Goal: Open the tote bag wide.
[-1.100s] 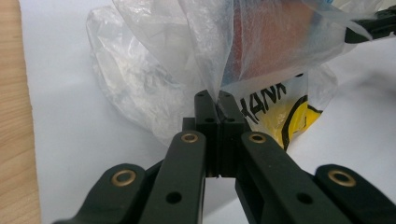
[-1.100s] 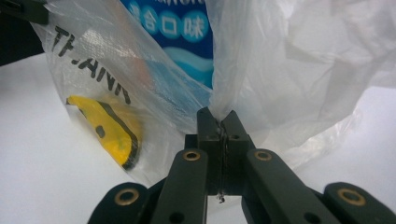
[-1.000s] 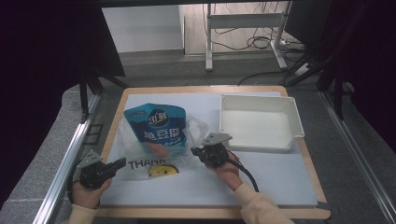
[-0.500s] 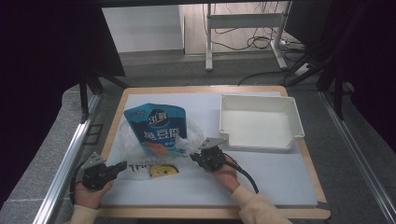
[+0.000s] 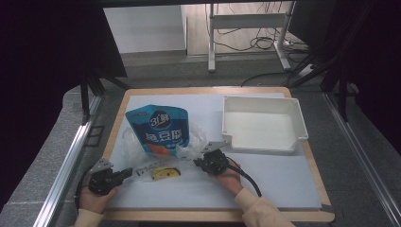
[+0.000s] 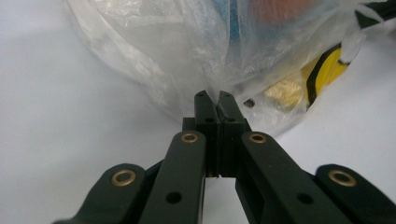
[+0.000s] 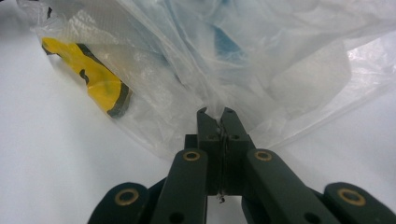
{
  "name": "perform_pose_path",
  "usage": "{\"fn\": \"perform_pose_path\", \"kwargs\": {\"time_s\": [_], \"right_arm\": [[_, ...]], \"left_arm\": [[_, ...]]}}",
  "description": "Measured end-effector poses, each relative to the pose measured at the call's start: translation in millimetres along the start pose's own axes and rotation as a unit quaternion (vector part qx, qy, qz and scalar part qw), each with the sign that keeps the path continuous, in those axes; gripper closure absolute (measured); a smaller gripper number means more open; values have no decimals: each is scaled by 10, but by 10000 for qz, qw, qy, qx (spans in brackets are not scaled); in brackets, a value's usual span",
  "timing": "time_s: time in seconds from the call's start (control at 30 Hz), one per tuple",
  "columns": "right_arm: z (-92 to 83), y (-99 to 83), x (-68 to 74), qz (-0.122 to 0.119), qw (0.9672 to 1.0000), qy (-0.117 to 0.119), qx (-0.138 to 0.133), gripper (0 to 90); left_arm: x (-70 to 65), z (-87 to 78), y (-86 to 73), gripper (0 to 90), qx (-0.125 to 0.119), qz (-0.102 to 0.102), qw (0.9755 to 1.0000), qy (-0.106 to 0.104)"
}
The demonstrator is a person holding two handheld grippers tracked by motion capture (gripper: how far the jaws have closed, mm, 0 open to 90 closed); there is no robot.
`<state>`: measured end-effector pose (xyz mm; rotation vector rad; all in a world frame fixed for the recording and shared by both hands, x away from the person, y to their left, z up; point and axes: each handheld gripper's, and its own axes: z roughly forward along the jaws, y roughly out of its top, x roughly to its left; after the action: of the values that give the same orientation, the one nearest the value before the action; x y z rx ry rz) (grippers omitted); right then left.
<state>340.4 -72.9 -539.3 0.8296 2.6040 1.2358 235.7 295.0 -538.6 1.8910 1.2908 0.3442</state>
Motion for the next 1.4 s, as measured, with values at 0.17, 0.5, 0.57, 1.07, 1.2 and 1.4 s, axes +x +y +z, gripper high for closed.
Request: {"fn": "perform_pose_path", "kwargs": {"time_s": [0.17,0.5,0.57,1.07,1.2,1.4], "right_arm": [[2,-2,8,20,10000,-18,69,882],[2,-1,7,35,10000,-15,92,882],[1,-2,3,26,10000,-15,91,882],[2,4,15,-4,9999,-52,113,881],[1,3,16,-7,9999,-49,119,881],[2,2,20,1,9999,-50,116,881]], "left_arm": [[-15,91,-24,900,183,51,9998,10],[-17,155,-35,897,308,52,9995,14],[-17,155,-36,897,312,49,9995,12],[-61,-62,97,359,-261,33,9992,296],[-94,-181,222,291,-512,91,9977,439],[-22,-269,577,298,-671,81,9963,529]]}}
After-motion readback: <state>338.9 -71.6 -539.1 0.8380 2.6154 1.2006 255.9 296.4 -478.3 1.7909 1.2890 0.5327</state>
